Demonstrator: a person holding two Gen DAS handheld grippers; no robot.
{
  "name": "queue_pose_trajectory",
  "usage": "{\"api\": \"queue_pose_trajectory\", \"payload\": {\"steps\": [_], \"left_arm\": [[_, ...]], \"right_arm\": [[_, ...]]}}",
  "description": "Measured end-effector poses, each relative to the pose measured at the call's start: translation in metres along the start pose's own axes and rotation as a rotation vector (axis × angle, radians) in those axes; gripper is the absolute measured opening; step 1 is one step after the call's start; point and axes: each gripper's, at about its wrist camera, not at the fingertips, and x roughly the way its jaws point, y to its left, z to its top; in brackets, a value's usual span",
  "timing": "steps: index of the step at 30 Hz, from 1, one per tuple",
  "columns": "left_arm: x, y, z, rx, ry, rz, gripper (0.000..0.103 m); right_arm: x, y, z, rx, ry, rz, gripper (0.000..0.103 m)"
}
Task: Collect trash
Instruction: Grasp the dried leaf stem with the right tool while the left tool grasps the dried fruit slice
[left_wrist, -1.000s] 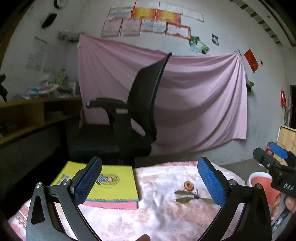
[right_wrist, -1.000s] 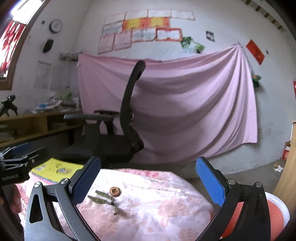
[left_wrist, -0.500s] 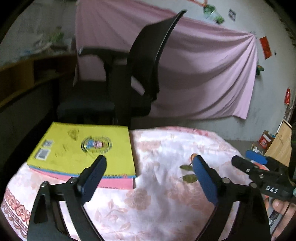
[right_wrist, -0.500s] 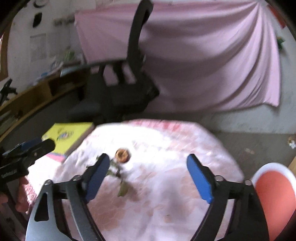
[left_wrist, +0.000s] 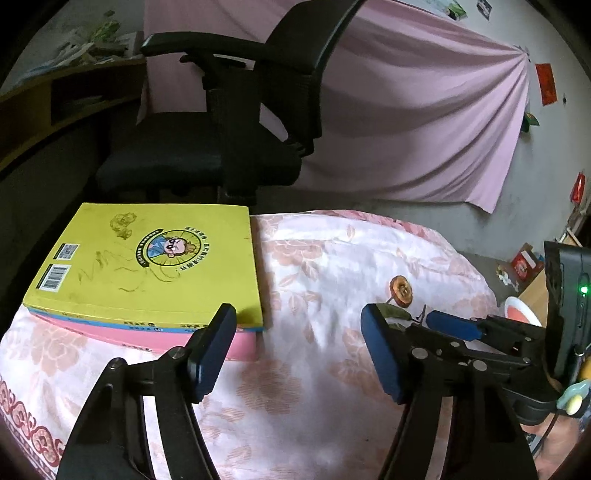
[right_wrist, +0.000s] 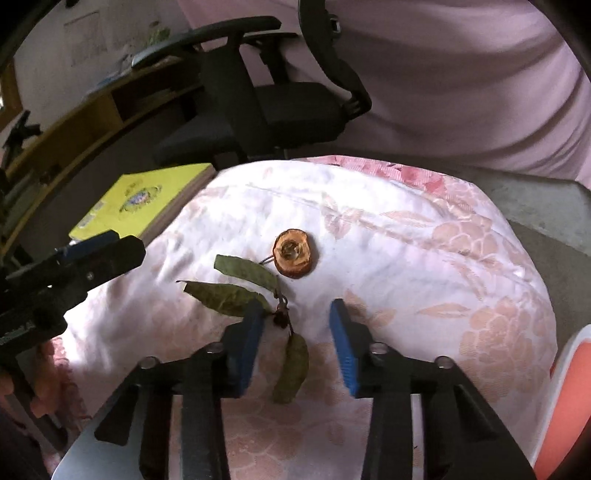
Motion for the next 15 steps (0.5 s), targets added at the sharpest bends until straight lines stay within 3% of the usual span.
{"api": "queue_pose_trajectory", "payload": {"steps": [3, 5, 15], "left_arm": [[0.001, -0.002, 0.000, 0.012, 0.004, -0.005, 0.064], [0.003, -0.005, 0.000, 0.024, 0.012, -0.012, 0.064], [0.025, -0.037, -0.001, 0.154, 0.116, -0.078, 0.064]], "right_arm": [[-0.001, 0.001, -0.001, -0.015, 0.003, -0.021, 0.012], [-0.004, -0.001, -0.002, -0.019, 0.000, -0.029, 0.009], [-0.026, -0.049, -0.010, 0.075, -0.034, -0.095, 0.007]]}}
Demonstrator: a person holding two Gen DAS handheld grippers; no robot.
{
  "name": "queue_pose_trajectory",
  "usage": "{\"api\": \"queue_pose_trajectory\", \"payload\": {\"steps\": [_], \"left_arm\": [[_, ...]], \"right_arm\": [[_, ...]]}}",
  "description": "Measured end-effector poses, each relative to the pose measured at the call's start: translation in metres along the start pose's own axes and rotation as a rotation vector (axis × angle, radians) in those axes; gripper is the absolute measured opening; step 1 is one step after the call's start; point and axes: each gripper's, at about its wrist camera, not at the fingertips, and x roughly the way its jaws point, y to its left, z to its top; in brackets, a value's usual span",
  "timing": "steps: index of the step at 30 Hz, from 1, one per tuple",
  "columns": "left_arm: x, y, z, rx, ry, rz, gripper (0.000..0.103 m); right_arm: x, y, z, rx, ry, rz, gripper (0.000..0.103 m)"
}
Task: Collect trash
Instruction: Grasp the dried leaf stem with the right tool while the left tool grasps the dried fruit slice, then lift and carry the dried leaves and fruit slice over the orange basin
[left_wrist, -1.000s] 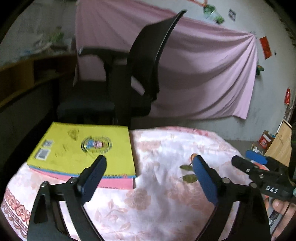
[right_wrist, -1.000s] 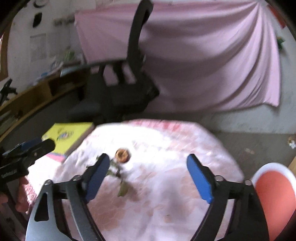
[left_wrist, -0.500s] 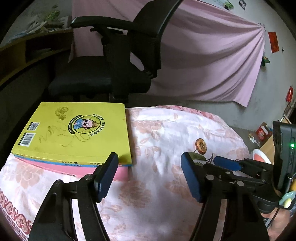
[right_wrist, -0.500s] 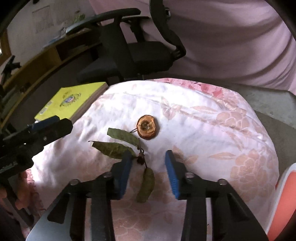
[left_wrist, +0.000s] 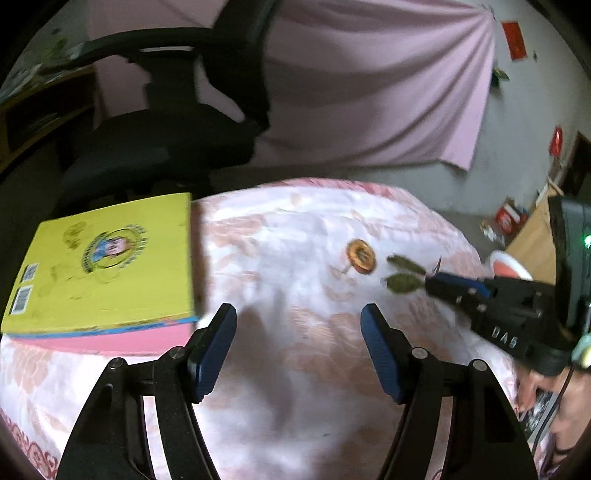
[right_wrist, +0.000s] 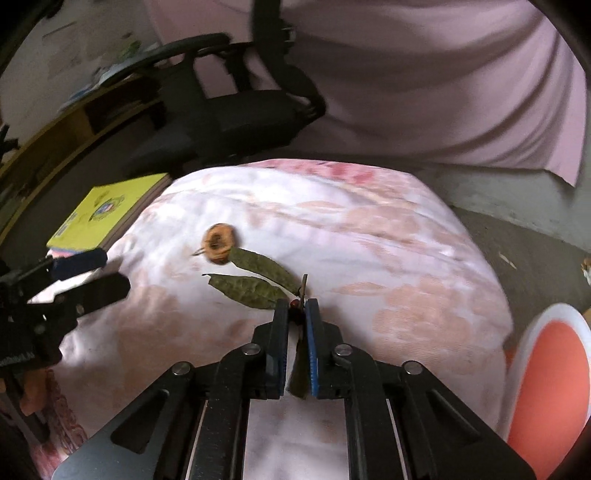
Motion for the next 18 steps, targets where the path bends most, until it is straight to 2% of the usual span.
{"api": "queue_pose_trajectory", "payload": {"steps": [5, 11, 14, 16, 18], "left_arm": [[0.022, -0.021, 0.011, 0.056, 0.060, -0.005, 0.055], [0.047, -0.037, 0.029, 0.053, 0.076, -0.025, 0.054], [0.056, -0.043, 0.035, 0.050, 0.079, -0.004, 0.042], [0.059, -0.047, 0.036, 0.064, 0.083, 0.017, 0.039], [0.062, -0.050, 0.037, 0.087, 0.084, 0.050, 0.027]], "right_arm": [[-0.010, -0.024, 0.000, 0.061, -0.027, -0.010, 0.007], [-0.017, -0.038, -0.003, 0.101, -0.048, -0.006, 0.007], [-0.018, -0.041, -0.004, 0.118, -0.057, 0.010, 0.007], [-0.019, -0.042, -0.005, 0.124, -0.061, 0.017, 0.007], [-0.020, -0.043, -0.006, 0.129, -0.068, 0.025, 0.007]]}}
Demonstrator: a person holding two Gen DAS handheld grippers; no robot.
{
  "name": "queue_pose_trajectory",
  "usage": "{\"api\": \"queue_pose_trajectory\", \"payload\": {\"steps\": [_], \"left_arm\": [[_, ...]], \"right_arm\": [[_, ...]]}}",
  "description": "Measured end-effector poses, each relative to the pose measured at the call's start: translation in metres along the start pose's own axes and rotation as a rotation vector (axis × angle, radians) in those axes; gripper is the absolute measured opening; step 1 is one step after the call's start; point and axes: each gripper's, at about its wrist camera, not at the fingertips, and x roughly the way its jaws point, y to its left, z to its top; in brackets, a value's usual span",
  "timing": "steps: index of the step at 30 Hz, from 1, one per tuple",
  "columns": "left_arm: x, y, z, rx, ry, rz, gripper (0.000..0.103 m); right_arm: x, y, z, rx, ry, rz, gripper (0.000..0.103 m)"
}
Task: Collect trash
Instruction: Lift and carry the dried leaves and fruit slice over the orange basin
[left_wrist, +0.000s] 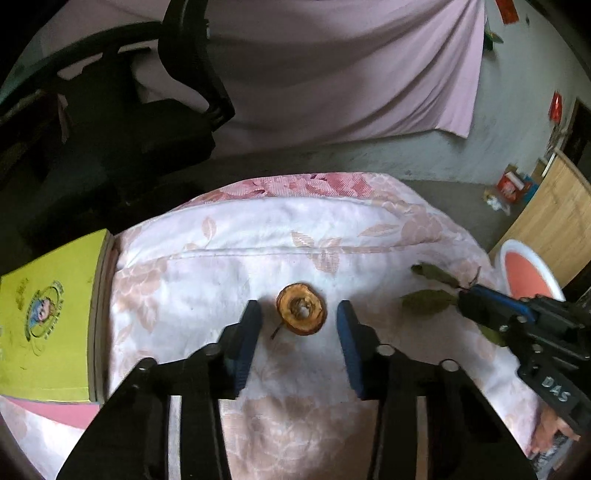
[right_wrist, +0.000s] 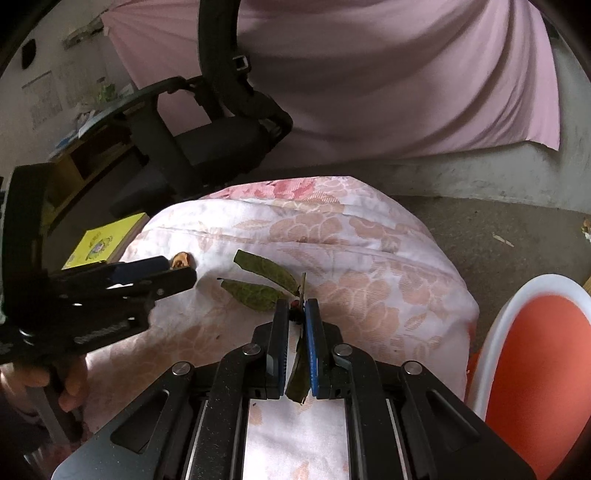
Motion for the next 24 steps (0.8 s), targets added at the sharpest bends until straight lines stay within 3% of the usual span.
{"api": "queue_pose_trajectory", "payload": {"steps": [2, 6, 9, 15, 24], "left_arm": [[0.001, -0.003, -0.002, 0.018, -0.002, 0.022, 0.023], [-0.002, -0.003, -0.006, -0.002, -0.020, -0.002, 0.023], [-0.018, -0.003, -0.013, -0.034, -0.078, -0.004, 0.023], [-0.064, -0.010, -0.026, -0.100, -0.262, -0.028, 0.023], [-0.124, -0.059, -0.025, -0.028, -0.474, -0.070, 0.023]], "right_arm": [[-0.002, -0.001, -0.001, 0.000, -0.007, 0.003, 0.007], [-0.007, 0.000, -0.002, -0.005, -0.030, 0.003, 0.007], [-0.014, 0.000, -0.003, -0.007, -0.072, 0.009, 0.007], [-0.051, -0.002, -0.010, -0.002, -0.252, 0.021, 0.007], [-0.119, -0.016, -0.030, 0.046, -0.539, -0.014, 0.007]]}}
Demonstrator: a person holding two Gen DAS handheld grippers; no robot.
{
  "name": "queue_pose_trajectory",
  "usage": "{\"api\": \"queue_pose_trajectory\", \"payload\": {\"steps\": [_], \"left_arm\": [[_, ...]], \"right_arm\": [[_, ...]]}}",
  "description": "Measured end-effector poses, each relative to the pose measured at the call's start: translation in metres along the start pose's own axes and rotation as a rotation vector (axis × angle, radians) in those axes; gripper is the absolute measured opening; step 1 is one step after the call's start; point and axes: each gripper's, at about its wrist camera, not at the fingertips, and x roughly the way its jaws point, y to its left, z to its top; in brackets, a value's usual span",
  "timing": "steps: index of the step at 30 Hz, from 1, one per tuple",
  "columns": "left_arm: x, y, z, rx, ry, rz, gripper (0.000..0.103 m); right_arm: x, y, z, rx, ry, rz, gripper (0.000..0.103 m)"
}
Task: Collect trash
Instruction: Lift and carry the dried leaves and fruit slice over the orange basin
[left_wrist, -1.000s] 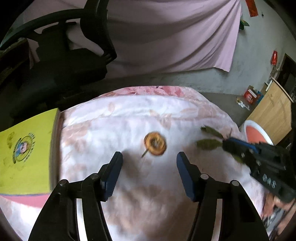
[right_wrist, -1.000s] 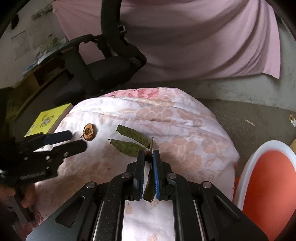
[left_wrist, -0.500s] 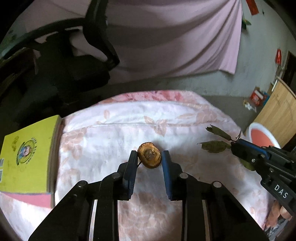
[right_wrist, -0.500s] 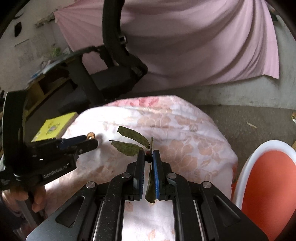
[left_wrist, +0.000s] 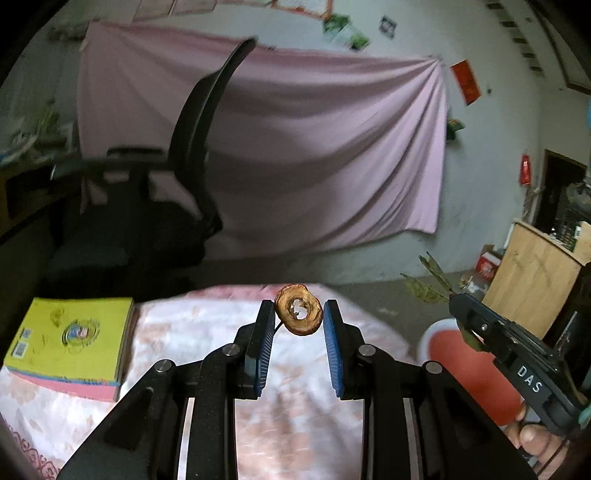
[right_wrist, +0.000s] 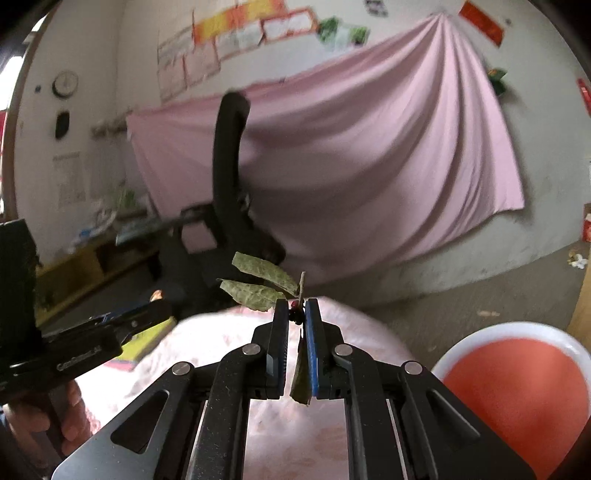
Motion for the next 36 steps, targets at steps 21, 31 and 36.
{"api": "queue_pose_trajectory", "payload": {"steps": [21, 31, 36], "left_arm": [[-0.016, -0.145, 0.000, 0.284, -0.185, -0.226, 0.023], [0.010, -0.185, -0.025, 0.307, -0.086, -0.287, 0.023], [0.019, -0.195, -0.031, 0.295, -0.046, -0.305, 0.023]], "right_arm": [[-0.097, -0.087, 0.013, 0.048, -0.254, -0.184, 0.007], [-0.092, -0.127, 0.005, 0.135, -0.126, -0.262, 0.008], [-0.091, -0.143, 0.001, 0.183, -0.081, -0.277, 0.008]]}}
